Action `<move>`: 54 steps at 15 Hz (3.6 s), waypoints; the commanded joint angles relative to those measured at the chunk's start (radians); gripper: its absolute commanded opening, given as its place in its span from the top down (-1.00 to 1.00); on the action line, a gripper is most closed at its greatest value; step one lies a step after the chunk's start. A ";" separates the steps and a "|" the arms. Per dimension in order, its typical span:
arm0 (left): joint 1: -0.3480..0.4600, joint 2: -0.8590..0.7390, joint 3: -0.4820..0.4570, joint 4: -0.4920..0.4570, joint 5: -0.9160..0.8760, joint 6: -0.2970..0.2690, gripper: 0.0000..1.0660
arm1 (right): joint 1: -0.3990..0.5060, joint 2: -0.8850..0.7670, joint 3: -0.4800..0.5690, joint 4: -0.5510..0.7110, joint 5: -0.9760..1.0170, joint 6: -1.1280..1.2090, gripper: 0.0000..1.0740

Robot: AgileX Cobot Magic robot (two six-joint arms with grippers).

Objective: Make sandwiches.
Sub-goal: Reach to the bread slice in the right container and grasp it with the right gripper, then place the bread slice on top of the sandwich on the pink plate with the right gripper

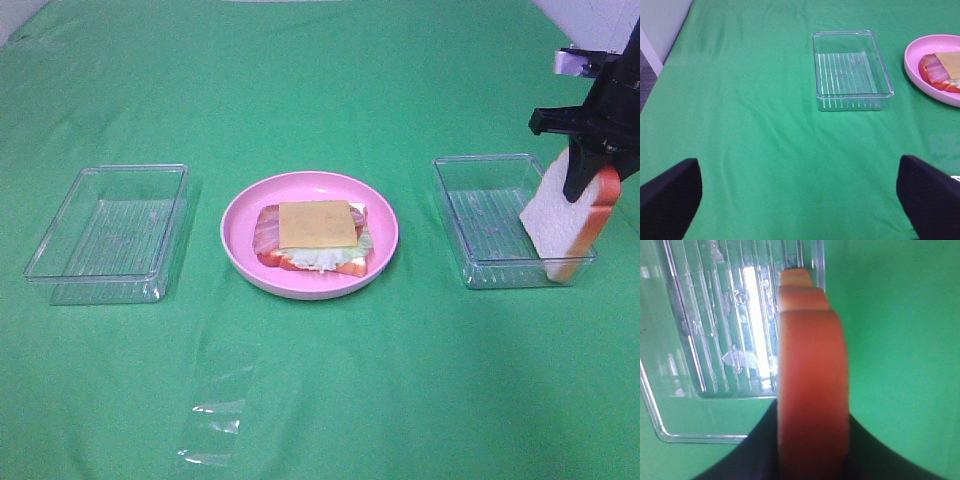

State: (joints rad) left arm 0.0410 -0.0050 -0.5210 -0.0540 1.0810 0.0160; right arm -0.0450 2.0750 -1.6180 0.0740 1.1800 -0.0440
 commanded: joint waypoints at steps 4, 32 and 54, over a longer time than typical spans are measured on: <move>0.002 -0.019 0.003 -0.004 -0.005 -0.003 -0.84 | -0.002 -0.003 0.008 -0.004 0.070 0.006 1.00; 0.002 -0.019 0.003 -0.009 -0.005 -0.003 -0.84 | 0.381 0.006 0.160 0.860 -0.389 -0.261 1.00; 0.002 -0.019 0.003 -0.009 -0.005 -0.003 -0.84 | 0.382 -0.044 0.160 0.369 -0.406 -0.038 -0.48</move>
State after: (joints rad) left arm 0.0410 -0.0050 -0.5210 -0.0600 1.0810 0.0160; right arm 0.3380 2.0180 -1.4610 0.3750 0.7680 -0.0450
